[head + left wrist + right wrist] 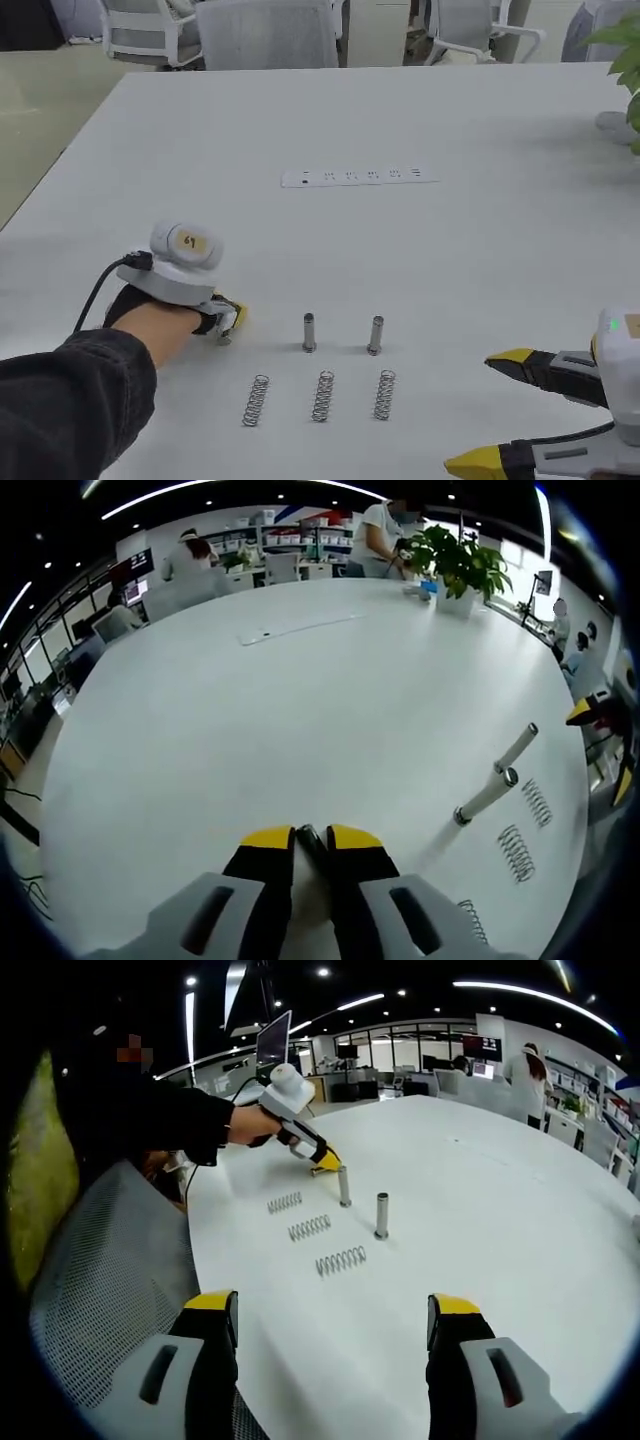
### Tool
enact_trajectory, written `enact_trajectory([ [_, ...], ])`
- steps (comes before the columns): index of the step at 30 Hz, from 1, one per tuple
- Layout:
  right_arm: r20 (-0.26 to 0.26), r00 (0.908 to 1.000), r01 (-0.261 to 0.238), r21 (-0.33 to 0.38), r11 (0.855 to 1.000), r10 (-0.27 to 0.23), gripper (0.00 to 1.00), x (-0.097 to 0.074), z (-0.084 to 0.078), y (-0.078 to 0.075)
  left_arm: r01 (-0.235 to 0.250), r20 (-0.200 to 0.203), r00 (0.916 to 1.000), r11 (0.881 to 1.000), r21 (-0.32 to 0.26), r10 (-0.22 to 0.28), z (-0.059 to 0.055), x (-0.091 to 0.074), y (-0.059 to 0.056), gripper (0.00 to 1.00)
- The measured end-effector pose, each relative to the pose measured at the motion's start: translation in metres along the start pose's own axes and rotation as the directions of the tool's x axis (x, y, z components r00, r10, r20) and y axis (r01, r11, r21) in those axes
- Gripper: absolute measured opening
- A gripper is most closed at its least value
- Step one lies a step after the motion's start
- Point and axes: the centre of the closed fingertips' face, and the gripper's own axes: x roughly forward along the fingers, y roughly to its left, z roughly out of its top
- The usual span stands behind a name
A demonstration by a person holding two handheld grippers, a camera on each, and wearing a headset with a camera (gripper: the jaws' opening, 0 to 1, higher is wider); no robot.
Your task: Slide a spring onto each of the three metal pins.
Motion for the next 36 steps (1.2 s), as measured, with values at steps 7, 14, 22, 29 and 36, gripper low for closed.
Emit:
enact_trajectory([
  [7,0.002,1.0,0.0,-0.002,1.0,0.0,0.76,0.0,0.001,0.0,-0.003,-0.009,1.0,1.0,0.009,0.004,-0.002,-0.001,-0.001,0.01],
  [14,0.006,1.0,0.001,-0.004,1.0,-0.001,0.76,0.0,0.002,-0.001,-0.001,-0.014,0.9999,1.0,0.01,0.001,-0.002,-0.003,0.0,0.0],
  [22,0.008,1.0,-0.004,-0.015,1.0,0.004,0.76,0.001,0.006,0.001,0.007,0.02,0.9998,1.0,-0.003,-0.007,0.006,-0.012,-0.002,0.0],
  [29,0.012,0.9999,-0.009,-0.027,1.0,0.01,0.76,0.002,0.01,0.004,0.025,0.044,0.9988,1.0,-0.006,-0.024,0.01,-0.024,-0.01,0.0],
  [36,0.013,0.9998,-0.014,-0.046,0.999,0.014,0.76,0.0,0.015,0.007,0.033,0.063,0.9975,0.999,-0.011,-0.032,0.008,-0.033,-0.011,0.0],
])
